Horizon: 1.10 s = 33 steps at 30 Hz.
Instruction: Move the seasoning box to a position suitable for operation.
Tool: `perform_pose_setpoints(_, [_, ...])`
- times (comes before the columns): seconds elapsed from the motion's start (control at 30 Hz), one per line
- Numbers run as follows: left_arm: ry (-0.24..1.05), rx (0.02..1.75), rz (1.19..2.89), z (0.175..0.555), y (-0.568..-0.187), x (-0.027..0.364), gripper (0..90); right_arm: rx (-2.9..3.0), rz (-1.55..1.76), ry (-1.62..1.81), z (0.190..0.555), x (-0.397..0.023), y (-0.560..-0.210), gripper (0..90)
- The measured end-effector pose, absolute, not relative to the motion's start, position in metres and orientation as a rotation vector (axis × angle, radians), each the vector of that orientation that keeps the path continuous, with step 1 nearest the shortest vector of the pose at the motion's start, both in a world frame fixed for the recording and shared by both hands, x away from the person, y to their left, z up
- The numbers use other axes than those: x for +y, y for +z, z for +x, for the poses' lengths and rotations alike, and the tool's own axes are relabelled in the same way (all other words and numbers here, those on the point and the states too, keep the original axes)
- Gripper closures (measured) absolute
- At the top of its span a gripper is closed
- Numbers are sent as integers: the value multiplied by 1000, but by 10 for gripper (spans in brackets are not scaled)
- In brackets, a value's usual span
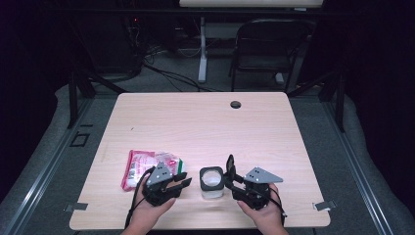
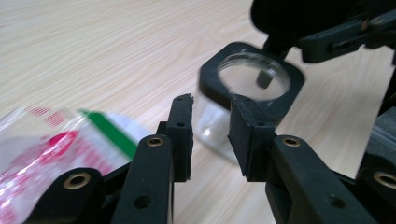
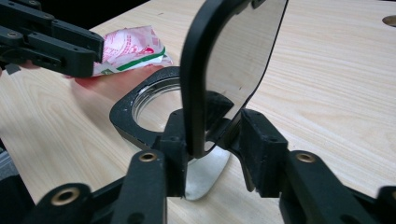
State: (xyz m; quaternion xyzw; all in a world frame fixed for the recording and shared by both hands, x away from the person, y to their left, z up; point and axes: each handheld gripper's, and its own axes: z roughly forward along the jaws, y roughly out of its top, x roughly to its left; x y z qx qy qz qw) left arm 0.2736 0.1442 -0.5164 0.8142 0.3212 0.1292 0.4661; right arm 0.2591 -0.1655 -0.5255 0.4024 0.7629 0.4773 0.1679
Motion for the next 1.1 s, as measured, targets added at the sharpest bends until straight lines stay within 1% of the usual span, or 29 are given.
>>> perform_pose_setpoints(0.1, [339, 819, 1987, 272, -519, 159, 680, 2172, 1129, 1359, 261, -164, -525, 659])
perform_pose_setpoints(0.27, [429, 833, 1957, 262, -517, 184, 660, 2168, 1147, 1357, 261, -167, -525, 688])
perform_pose_setpoints(0.43, [470, 898, 1884, 261, -515, 205, 658, 2152, 1156, 1352, 261, -168, -525, 718])
perform_pose_setpoints(0.67, [468, 945, 1822, 258, -508, 220, 653, 2142, 1188, 1375, 265, -172, -525, 750])
perform_pose_setpoints(0.87, [445, 990, 1783, 259, -512, 226, 652, 2143, 1179, 1380, 270, -174, -524, 773])
perform_pose_setpoints(1.1, [428, 1012, 1806, 262, -520, 227, 653, 2169, 1178, 1420, 281, -176, -524, 818])
